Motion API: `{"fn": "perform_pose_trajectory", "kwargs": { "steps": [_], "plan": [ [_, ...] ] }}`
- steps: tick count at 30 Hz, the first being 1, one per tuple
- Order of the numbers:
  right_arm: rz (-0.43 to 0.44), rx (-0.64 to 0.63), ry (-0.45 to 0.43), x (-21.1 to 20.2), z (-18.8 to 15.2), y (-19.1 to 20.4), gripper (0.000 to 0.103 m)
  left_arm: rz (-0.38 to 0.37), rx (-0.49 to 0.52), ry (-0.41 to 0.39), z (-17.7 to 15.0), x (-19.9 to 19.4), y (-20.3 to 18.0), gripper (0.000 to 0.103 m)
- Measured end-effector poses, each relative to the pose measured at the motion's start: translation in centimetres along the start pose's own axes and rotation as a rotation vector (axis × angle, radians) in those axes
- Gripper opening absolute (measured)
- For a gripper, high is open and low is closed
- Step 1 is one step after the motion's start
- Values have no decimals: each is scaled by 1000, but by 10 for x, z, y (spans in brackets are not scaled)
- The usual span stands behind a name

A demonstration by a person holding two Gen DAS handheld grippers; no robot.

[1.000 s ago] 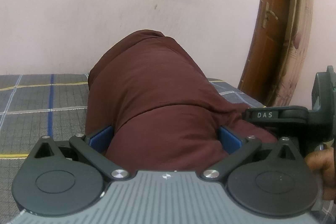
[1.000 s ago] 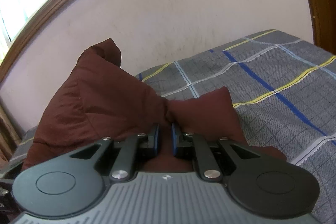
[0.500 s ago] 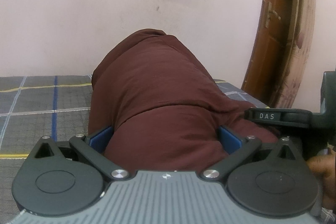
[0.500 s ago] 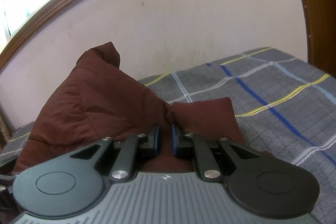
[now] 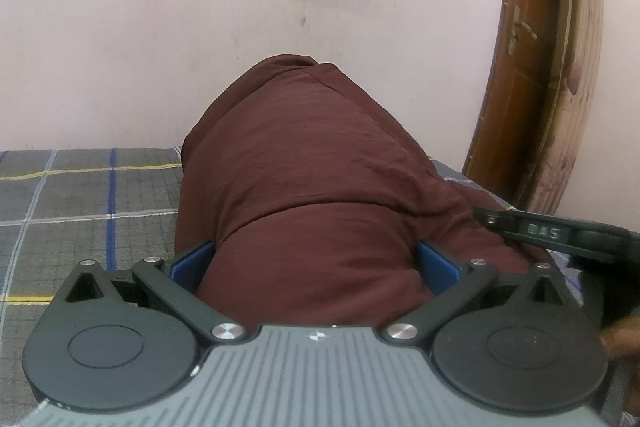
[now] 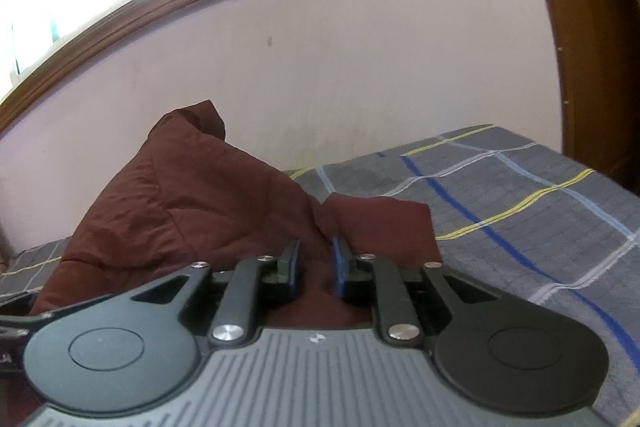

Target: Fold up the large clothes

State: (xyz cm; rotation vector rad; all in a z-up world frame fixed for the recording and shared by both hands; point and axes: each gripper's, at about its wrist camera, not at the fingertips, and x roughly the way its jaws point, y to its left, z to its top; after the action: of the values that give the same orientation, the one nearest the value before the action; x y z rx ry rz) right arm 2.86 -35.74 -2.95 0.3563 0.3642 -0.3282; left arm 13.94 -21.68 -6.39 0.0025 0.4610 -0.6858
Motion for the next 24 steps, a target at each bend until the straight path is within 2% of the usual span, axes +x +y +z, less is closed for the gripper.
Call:
{"fn": "perform_pose_trajectory", "kwargs": {
  "steps": [1, 3, 5, 7, 10, 12, 15, 19, 24],
  "plan": [
    [1, -11, -11, -6, 0, 2, 35, 2, -2, 1, 0, 0, 0, 103],
    [15, -18, -38, -25, 5, 1, 101, 6, -5, 2, 1, 0, 1, 103],
    [56, 14, -100, -52, 10, -4, 103, 8, -10, 4, 2, 0, 2, 103],
    [79, 40, -113, -78, 14, -14, 103, 8, -12, 5, 2, 0, 1, 103],
    [126, 73, -20, -100, 14, -36, 103, 7, -18, 4, 3, -1, 1, 103],
    [148, 153, 42, -112, 5, -57, 103, 3, -25, 3, 3, -1, 2, 103],
    [219, 285, 145, -118, -11, -83, 103, -4, -34, 2, 3, -1, 4, 103],
    [279, 309, 195, -114, -26, -93, 103, -16, -46, 7, 4, -1, 7, 103],
    [344, 311, 269, -80, -39, -90, 103, -20, -48, 5, 3, -1, 8, 103]
  ]
}}
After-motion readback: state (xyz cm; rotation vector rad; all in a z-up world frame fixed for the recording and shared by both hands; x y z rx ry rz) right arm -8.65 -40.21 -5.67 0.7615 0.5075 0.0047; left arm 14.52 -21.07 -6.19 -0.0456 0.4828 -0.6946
